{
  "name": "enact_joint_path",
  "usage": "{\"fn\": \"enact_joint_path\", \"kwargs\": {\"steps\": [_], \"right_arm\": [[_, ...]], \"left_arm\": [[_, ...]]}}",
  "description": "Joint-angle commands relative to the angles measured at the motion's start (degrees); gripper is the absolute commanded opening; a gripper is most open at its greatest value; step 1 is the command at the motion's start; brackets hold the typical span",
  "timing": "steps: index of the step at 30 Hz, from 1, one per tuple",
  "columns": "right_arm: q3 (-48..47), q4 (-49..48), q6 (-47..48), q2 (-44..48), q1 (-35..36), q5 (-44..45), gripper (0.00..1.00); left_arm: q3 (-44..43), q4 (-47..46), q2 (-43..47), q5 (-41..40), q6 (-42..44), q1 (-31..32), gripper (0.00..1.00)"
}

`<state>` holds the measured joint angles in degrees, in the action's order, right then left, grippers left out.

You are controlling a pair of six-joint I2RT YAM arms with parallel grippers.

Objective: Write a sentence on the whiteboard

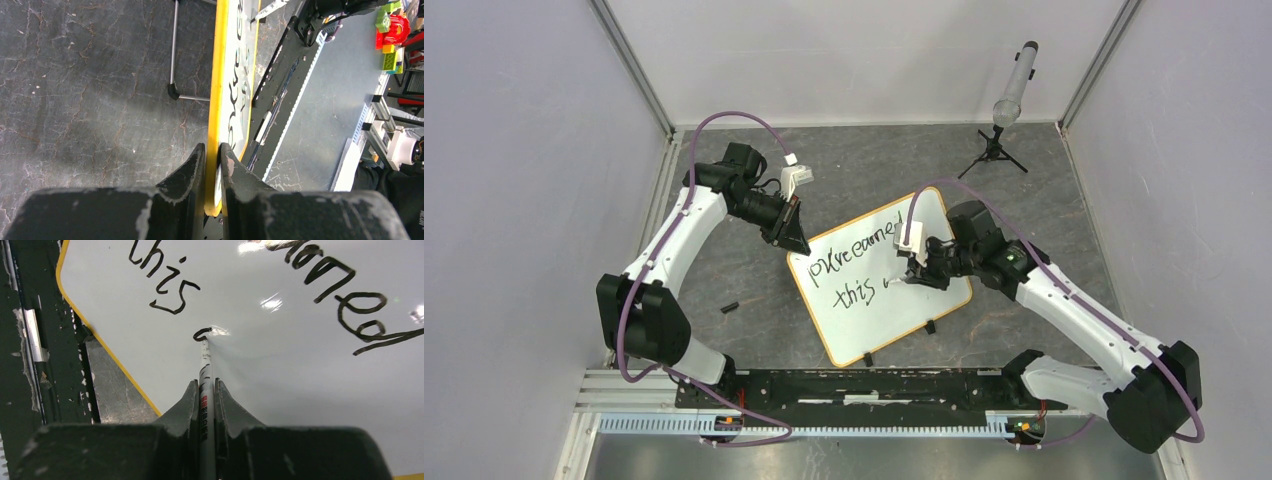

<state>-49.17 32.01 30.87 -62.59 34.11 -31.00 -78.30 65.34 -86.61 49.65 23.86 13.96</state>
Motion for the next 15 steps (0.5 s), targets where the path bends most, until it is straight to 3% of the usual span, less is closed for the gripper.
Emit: {"fn": "enact_joint_path", "kwargs": {"steps": [1,15], "right_arm": [[-4.36,-1.52,1.38,-1.18,-0.62,4.44,0.00],[-1.01,-0.64,2.68,-0.04,-0.97,4.80,0.00]], "left_arm": [[0.66,-1.23,0.93,-1.31,2.33,0.63,0.02],[0.65,-1.25,0.65,-1.41,2.37,0.63,0.02]]}}
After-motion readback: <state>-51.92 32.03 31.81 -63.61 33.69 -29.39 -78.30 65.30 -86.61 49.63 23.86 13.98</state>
